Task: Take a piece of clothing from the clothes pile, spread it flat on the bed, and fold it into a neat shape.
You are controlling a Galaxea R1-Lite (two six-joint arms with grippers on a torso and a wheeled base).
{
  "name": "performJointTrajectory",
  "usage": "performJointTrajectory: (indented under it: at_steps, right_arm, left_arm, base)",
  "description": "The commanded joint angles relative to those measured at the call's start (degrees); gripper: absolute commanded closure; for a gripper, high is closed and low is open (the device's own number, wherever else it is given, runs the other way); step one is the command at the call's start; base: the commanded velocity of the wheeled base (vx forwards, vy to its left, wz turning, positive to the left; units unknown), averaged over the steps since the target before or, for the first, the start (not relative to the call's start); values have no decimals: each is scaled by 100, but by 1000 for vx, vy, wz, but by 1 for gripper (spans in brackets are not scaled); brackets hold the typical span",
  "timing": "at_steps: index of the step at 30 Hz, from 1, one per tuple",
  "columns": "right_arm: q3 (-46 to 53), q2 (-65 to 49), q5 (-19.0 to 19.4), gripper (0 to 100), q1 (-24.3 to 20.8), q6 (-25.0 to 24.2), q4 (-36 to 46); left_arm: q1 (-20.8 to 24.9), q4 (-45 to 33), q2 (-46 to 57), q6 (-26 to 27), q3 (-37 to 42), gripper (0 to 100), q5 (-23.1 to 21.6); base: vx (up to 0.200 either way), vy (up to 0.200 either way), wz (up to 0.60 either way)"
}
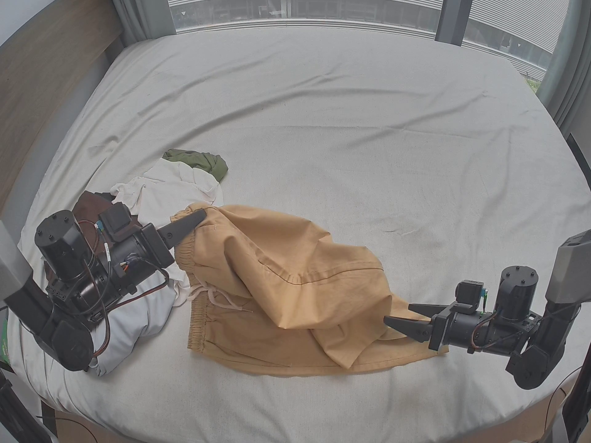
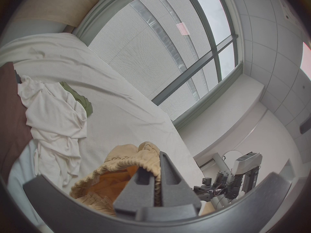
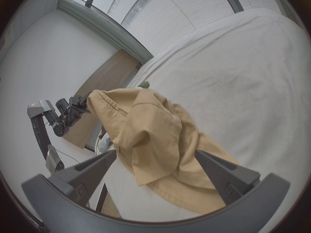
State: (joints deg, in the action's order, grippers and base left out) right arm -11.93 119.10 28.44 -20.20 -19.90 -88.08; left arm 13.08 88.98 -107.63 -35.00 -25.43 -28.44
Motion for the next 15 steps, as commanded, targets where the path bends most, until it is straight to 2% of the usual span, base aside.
performJointTrajectory:
  at_steps: [1, 7, 15]
  right_arm:
    - [51, 359, 30, 0, -81, -14, 1]
    - [-186, 649, 39, 0, -300, -102, -17]
    - [-652, 772, 56, 0, -626, -524, -25]
  left_arm:
    - [-69, 5, -250, 46, -67, 100, 14]
    - [-51, 5, -74, 19, -41, 100, 5]
    - [10, 5, 111, 11, -6, 100, 5]
  base:
    - [0, 0, 0]
    - [0, 0, 0]
    - [0, 0, 0]
